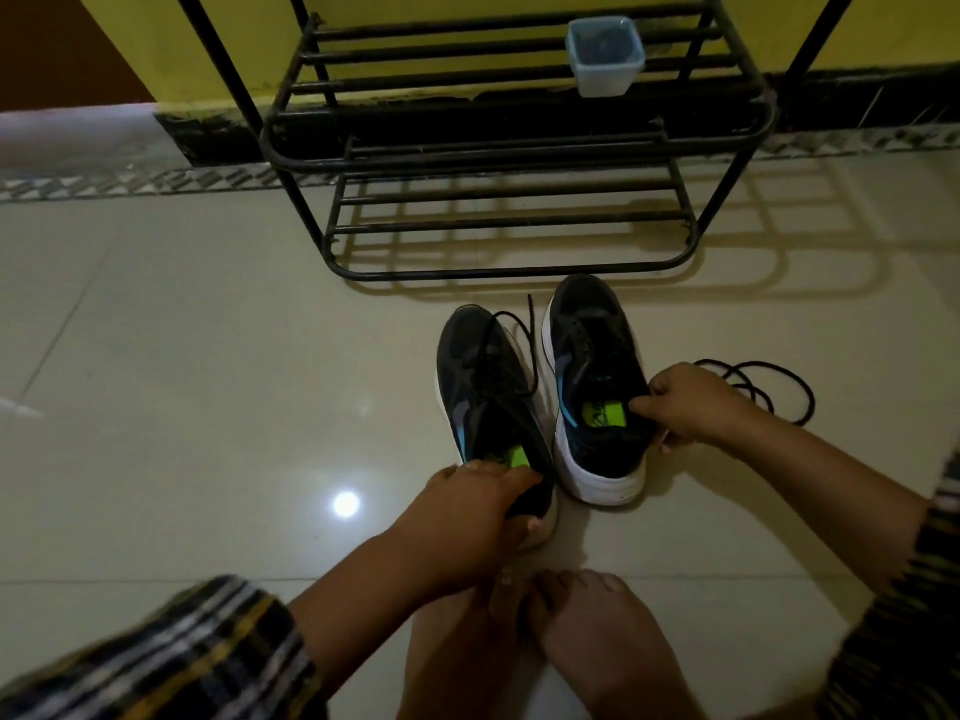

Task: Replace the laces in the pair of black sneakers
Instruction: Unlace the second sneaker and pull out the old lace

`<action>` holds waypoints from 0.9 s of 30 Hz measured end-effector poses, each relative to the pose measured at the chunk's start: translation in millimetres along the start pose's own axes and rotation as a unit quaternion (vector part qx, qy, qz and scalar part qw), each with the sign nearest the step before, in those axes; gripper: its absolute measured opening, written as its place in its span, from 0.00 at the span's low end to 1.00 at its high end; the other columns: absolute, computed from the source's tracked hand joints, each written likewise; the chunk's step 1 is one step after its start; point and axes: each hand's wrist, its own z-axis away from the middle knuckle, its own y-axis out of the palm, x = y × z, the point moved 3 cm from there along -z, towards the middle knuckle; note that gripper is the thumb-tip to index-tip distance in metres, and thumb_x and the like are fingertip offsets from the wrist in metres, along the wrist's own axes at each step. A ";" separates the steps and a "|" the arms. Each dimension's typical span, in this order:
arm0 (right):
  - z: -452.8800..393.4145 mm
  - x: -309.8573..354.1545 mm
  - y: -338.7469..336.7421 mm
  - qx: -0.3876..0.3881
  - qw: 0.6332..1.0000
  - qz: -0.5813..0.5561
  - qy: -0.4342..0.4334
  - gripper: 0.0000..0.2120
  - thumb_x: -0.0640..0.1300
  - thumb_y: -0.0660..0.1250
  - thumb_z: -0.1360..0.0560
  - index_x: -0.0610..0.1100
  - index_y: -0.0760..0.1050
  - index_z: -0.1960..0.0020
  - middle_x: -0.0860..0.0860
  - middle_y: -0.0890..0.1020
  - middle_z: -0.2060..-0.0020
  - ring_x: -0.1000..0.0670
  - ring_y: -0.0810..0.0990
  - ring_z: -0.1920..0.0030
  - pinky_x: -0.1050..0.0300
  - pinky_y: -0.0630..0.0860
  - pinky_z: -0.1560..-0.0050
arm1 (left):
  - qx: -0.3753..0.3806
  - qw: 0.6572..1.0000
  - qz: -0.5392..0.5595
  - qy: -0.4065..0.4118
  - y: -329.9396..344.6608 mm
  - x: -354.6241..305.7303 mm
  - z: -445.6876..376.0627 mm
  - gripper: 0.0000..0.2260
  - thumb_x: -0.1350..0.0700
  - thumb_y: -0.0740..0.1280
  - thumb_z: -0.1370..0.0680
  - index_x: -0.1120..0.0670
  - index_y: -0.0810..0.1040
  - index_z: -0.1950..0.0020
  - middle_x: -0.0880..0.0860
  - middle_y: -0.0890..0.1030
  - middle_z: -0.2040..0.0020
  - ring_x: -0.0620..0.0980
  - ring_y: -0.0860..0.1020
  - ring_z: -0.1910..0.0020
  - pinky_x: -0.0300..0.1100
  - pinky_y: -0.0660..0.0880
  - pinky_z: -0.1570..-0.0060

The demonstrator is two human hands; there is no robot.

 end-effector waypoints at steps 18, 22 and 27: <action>-47.2 78.4 -155.7 -0.191 0.964 0.175 -0.053 0.17 0.53 0.54 0.19 0.43 0.74 0.53 0.45 0.78 0.57 0.44 0.79 0.55 0.57 0.66 0.62 | -0.251 0.937 0.201 -0.135 -6.0 41.1 -21.4 0.11 0.47 0.68 0.25 0.52 0.78 0.47 0.49 0.81 0.52 0.46 0.79 0.55 0.44 0.77 0.55; -51.2 72.6 -154.2 -0.185 0.971 0.146 -0.031 0.14 0.49 0.55 0.20 0.43 0.71 0.60 0.49 0.68 0.68 0.45 0.75 0.62 0.57 0.64 0.65 | -0.248 0.940 0.191 -0.134 -8.4 44.9 -22.6 0.08 0.52 0.64 0.23 0.54 0.79 0.50 0.52 0.82 0.57 0.50 0.80 0.58 0.48 0.78 0.57; -57.4 69.9 -160.2 -0.204 0.973 0.103 -0.030 0.19 0.48 0.57 0.21 0.45 0.62 0.70 0.50 0.66 0.73 0.51 0.65 0.73 0.57 0.63 0.69 | -0.266 0.935 0.171 -0.158 -16.3 53.2 -16.7 0.09 0.53 0.62 0.23 0.53 0.79 0.48 0.51 0.82 0.56 0.50 0.79 0.58 0.44 0.77 0.59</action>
